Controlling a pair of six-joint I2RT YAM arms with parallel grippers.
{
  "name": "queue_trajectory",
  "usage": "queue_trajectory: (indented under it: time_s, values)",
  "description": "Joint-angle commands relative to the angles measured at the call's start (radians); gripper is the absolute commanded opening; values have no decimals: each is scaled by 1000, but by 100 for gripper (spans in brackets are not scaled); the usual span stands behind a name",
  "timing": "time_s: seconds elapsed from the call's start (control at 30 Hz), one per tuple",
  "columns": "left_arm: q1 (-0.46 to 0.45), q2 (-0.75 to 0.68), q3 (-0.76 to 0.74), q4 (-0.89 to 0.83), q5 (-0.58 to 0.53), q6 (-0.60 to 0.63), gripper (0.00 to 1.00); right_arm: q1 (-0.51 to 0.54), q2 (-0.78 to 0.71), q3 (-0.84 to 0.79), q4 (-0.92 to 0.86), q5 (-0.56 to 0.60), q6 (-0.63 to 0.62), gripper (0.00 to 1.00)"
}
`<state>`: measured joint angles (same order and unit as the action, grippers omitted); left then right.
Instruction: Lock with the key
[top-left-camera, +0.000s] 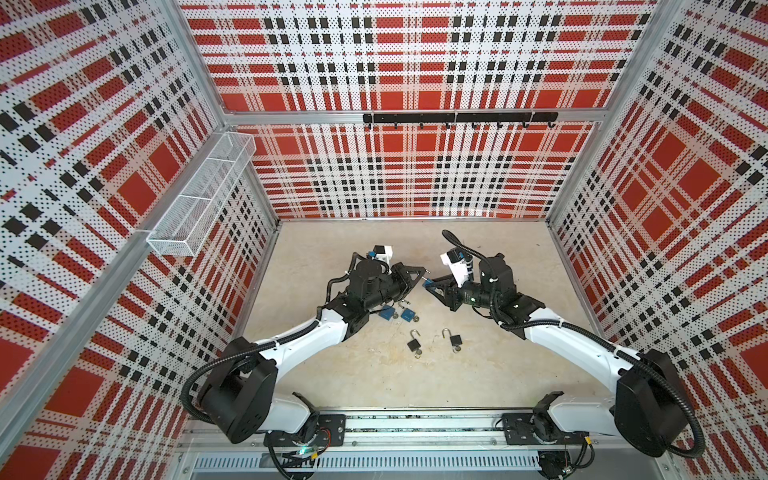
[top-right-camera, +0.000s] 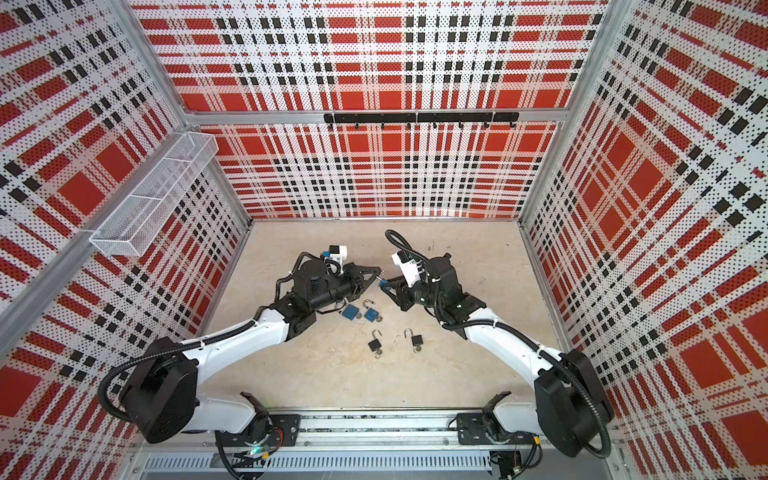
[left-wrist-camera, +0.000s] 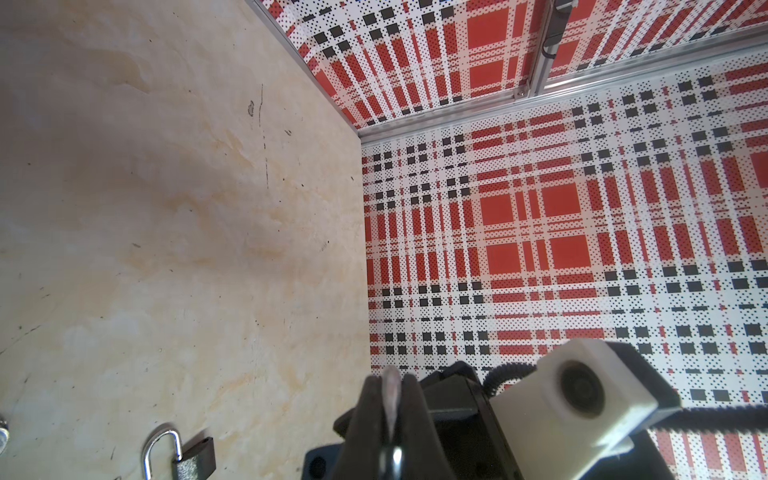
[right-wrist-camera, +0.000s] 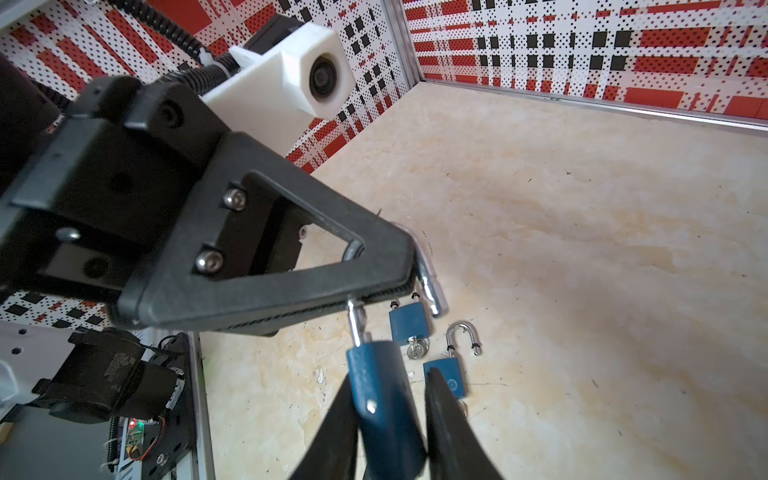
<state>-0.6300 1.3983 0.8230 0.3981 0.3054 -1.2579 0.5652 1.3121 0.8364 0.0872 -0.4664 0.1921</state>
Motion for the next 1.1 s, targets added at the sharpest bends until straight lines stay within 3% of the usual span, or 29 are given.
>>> queue_trajectory:
  time_s: [0.0, 0.13, 0.27, 0.3, 0.33, 0.37, 0.47, 0.77, 0.93, 1.07]
  values:
    - [-4, -15, -10, 68, 13, -28, 0, -3, 5, 30, 56, -8, -8, 21]
    - [-5, -13, -12, 77, 15, -34, 0, -3, 5, 33, 58, -15, -1, 0]
    - [1, -17, -8, 81, 23, -11, 0, -3, -8, 31, 54, -9, 10, 0]
    - [5, -22, -8, 79, 26, 1, 7, -3, -13, 33, 45, -13, 10, 0]
    - [13, -30, -7, 76, 29, 20, 23, -3, -19, 37, 32, -15, 9, 0]
    - [21, -40, -6, 62, 29, 39, 32, -4, -25, 42, 17, -16, 10, 0]
    - [57, -85, 4, -22, 30, 131, 46, -3, -42, 57, -47, -26, -1, 0]
    - [99, -183, 115, -361, 9, 568, 51, -3, -79, 95, -223, -111, -37, 0]
    - [108, -139, 133, -332, 115, 630, 51, -1, -78, 119, -280, -207, -27, 0]
    - [106, -79, 157, -287, 222, 634, 46, 0, -83, 134, -313, -221, -27, 0]
